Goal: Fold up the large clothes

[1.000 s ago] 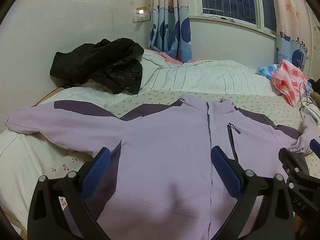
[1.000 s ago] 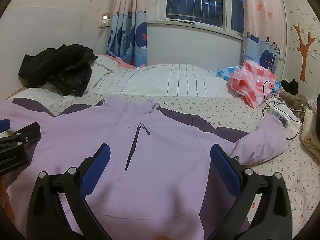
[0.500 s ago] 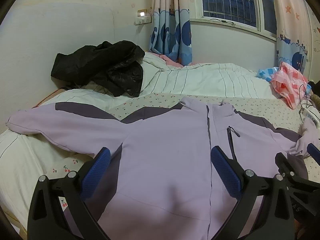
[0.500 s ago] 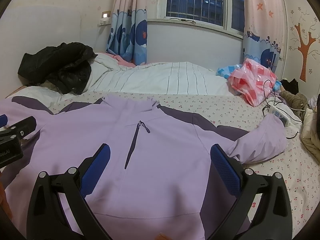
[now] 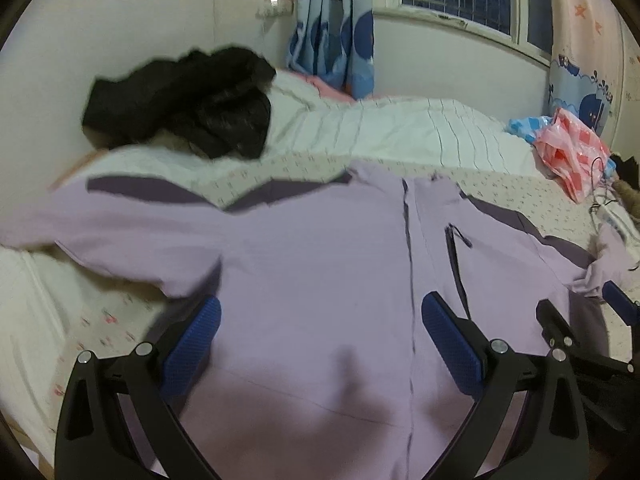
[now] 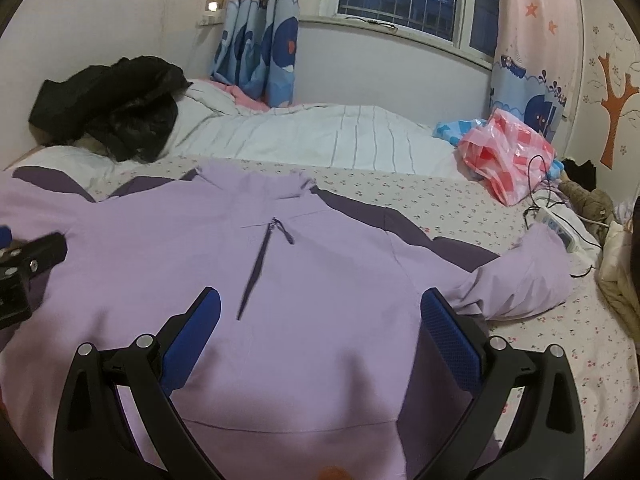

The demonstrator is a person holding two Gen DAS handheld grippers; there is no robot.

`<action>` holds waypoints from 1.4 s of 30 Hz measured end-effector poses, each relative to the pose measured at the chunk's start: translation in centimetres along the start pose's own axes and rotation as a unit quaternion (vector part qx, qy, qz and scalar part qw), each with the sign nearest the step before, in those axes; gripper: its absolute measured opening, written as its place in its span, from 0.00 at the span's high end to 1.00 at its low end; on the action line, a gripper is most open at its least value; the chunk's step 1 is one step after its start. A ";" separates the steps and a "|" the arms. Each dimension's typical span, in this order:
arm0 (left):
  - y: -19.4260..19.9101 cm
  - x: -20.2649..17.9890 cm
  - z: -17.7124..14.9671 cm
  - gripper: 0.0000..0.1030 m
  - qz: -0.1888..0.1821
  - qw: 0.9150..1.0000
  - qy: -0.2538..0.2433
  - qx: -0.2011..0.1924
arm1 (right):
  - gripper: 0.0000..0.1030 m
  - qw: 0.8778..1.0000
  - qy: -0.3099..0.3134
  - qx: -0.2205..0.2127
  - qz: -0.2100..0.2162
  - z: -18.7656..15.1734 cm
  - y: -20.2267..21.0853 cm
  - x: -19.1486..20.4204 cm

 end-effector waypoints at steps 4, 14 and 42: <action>-0.5 0.1 -0.4 0.07 -0.010 1.000 0.013 0.014 | 0.06 0.999 -0.012 0.001 -0.033 0.9 -0.3 -4.0; -1.9 1.0 -1.3 0.07 -0.010 0.999 0.024 0.042 | 0.06 0.964 0.005 0.162 -0.212 3.1 -14.5 -28.6; -1.7 1.4 -2.4 0.07 -0.076 0.989 0.081 0.094 | 0.06 0.890 -0.442 0.097 -0.059 -27.3 7.4 -39.2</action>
Point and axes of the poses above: each gripper's, at about its wrist camera, not at the fingertips, and y roughly against the way its jaws point, x to its left, z to its top, the point moved 10 cm from there along -y, roughly the way its jaws point, and after that the axes turned 13 degrees about y, right-handed, at the moved point
